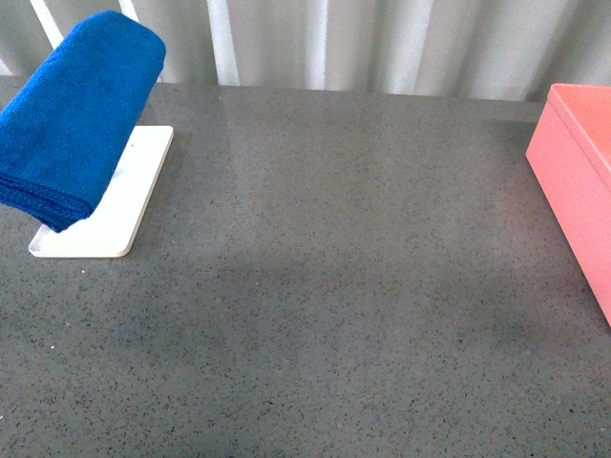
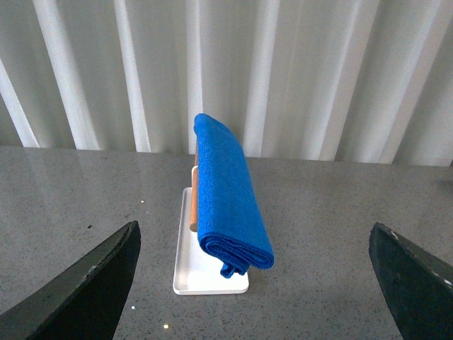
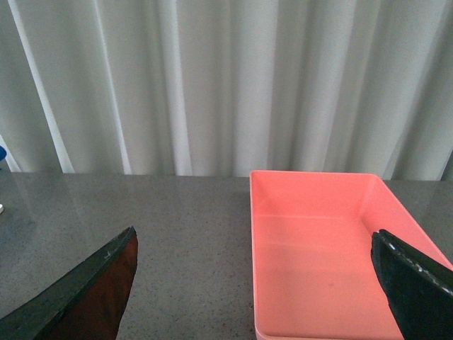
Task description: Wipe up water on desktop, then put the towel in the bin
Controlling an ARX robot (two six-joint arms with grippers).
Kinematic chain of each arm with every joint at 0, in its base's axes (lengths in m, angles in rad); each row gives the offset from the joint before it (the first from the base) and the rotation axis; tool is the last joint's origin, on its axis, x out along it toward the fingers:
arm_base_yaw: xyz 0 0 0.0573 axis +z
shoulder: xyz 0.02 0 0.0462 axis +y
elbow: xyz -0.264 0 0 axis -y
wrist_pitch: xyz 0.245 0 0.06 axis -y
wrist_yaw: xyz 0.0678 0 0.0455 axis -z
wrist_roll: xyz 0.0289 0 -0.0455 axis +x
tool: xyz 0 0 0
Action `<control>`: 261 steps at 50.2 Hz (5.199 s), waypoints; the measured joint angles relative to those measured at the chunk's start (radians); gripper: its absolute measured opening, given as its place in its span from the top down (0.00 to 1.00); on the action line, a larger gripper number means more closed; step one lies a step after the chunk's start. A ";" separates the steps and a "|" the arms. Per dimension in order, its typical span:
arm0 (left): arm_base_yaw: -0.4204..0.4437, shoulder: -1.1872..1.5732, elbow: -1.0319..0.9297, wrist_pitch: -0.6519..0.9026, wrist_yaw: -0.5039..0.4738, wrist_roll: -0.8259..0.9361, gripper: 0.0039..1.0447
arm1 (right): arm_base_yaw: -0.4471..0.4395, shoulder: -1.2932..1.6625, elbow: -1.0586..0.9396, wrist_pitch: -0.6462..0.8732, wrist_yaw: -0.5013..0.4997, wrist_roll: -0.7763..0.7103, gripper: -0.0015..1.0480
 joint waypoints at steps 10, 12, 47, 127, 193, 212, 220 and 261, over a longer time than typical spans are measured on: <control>0.000 0.000 0.000 0.000 0.000 0.000 0.06 | 0.000 0.000 0.000 0.000 0.000 0.000 0.07; 0.000 0.000 0.000 0.000 0.000 0.000 0.06 | 0.000 0.000 0.000 0.000 0.000 0.000 0.07; 0.000 0.000 0.000 0.000 0.000 0.000 0.06 | 0.000 0.000 0.000 0.000 0.000 0.000 0.07; 0.023 1.729 1.221 -0.154 0.066 0.165 0.06 | 0.000 0.000 0.000 0.000 0.000 0.000 0.07; -0.018 2.128 1.537 -0.169 -0.129 0.202 0.06 | 0.000 0.000 0.000 0.000 0.000 0.000 0.07; 0.006 2.142 1.521 -0.187 -0.146 0.179 0.69 | 0.000 0.000 0.000 0.000 0.000 0.000 0.07; 0.023 2.129 1.535 -0.204 -0.094 0.156 0.93 | 0.000 0.000 0.000 0.000 0.000 0.000 0.07; -0.006 1.732 1.344 0.008 0.358 -0.185 0.96 | 0.000 0.000 0.000 0.000 0.000 0.000 0.07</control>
